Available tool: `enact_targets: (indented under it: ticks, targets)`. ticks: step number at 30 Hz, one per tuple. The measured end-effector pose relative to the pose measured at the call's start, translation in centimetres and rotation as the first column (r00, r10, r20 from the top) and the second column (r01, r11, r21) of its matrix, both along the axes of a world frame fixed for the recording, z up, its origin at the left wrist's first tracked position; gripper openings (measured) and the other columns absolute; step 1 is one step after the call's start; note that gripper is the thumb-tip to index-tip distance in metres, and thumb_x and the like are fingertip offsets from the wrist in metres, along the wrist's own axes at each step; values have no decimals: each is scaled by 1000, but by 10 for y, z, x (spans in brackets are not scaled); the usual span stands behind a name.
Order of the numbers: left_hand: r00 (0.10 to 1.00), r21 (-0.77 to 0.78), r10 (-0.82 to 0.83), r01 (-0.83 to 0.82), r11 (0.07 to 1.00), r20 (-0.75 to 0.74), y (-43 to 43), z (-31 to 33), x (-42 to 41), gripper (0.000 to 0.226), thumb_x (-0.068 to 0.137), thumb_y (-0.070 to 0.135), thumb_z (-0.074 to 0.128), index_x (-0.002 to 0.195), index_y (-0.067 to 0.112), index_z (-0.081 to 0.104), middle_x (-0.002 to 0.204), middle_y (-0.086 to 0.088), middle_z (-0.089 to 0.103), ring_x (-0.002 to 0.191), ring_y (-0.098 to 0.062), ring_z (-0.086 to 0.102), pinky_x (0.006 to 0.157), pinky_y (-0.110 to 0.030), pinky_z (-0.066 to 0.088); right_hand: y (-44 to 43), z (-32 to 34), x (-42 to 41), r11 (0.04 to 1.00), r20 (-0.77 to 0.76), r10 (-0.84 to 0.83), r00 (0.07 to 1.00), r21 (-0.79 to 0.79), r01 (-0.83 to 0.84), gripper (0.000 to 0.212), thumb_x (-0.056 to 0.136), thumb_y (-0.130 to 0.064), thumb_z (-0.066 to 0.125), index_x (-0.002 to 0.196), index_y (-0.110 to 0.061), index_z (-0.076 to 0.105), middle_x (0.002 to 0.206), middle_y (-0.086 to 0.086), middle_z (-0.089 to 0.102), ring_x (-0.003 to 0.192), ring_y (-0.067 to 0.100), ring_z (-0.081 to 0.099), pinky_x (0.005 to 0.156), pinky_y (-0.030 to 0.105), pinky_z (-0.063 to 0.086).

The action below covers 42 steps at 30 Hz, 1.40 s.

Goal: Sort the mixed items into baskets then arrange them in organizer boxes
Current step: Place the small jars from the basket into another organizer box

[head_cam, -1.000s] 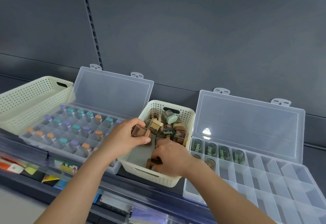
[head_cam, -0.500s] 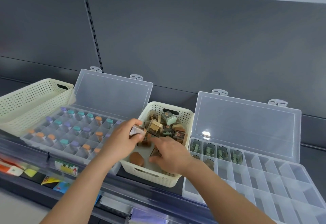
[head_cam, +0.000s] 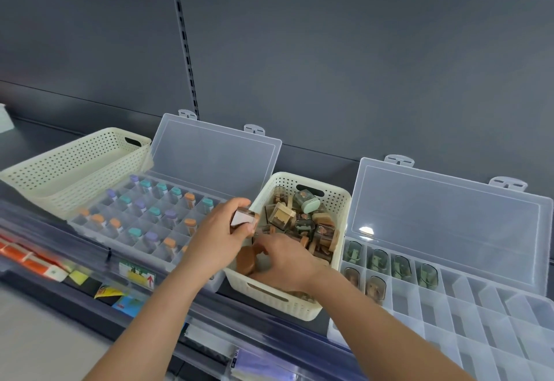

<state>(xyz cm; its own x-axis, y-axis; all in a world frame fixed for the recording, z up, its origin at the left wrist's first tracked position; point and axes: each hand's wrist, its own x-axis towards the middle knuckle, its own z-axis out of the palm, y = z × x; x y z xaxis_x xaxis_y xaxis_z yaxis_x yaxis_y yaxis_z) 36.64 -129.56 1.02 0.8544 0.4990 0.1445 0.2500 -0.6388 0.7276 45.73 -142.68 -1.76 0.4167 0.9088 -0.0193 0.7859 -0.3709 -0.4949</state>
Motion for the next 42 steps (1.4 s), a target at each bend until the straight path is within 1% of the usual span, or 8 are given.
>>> enact_targets:
  ticks: [6, 9, 13, 18, 24, 30, 36, 42]
  targets:
    - [997, -14, -77, 77, 997, 18, 0, 6, 4, 52, 89, 12, 61, 130, 40, 43, 121, 12, 50, 96, -3, 52, 75, -14, 41, -29, 21, 8, 957, -163, -169, 972, 209, 201, 37, 65, -36, 75, 90, -22, 53, 78, -9, 61, 69, 10, 58, 63, 25, 50]
    - [991, -25, -130, 130, 991, -12, -7, 12, 9, 55, 91, 9, 58, 132, 41, 40, 128, 10, 51, 106, -14, 54, 85, -26, 46, -50, 28, 15, 901, -245, -227, 943, 314, 298, 34, 67, -41, 78, 93, -29, 59, 82, -13, 62, 72, 4, 58, 64, 20, 50]
    - [986, 9, -167, 167, 986, -10, -25, 18, 21, 49, 89, 24, 64, 126, 39, 37, 117, 9, 55, 98, -10, 56, 77, -29, 44, -84, 37, 19, 797, -351, -306, 885, 414, 439, 36, 69, -39, 81, 101, -37, 64, 100, -9, 63, 89, 5, 62, 80, 27, 54]
    - [954, 66, -300, 297, 952, 28, -65, 30, 36, 42, 78, 40, 72, 112, 41, 47, 105, 25, 55, 94, 2, 55, 72, -21, 41, -132, 46, 22, 653, -401, -444, 801, 468, 596, 44, 68, -18, 85, 102, -32, 61, 96, -1, 64, 78, 8, 60, 70, 23, 54]
    - [894, 202, -448, 432, 879, 35, -119, 25, 53, 55, 75, 47, 73, 125, 38, 53, 102, 31, 46, 84, 6, 49, 78, -18, 44, -190, 44, 17, 610, -261, -613, 746, 443, 657, 43, 69, -18, 83, 107, -25, 65, 100, -6, 60, 84, 6, 61, 73, 15, 52]
    - [803, 314, -592, 582, 750, -76, -165, 2, 69, 51, 78, 52, 68, 122, 30, 55, 111, 16, 56, 101, -3, 51, 79, -15, 35, -230, 31, 8, 657, -73, -696, 714, 339, 674, 48, 73, -20, 77, 119, -22, 63, 104, -8, 53, 87, 9, 57, 79, 23, 54]
    - [778, 430, -607, 608, 667, -160, -192, -11, 85, 51, 80, 51, 67, 120, 21, 56, 110, 8, 56, 103, -11, 49, 83, -21, 35, -247, 17, 7, 690, 77, -718, 692, 218, 691, 52, 75, -25, 76, 124, -23, 60, 103, -11, 45, 82, 6, 50, 68, 3, 39]
    - [767, 451, -602, 628, 635, -221, -203, -12, 95, 54, 75, 56, 69, 116, 23, 57, 102, 9, 50, 92, -9, 44, 71, -24, 36, -248, 8, 12, 729, 134, -684, 717, 105, 676, 52, 80, -22, 71, 129, -21, 55, 119, -3, 48, 99, 16, 55, 88, 24, 51]
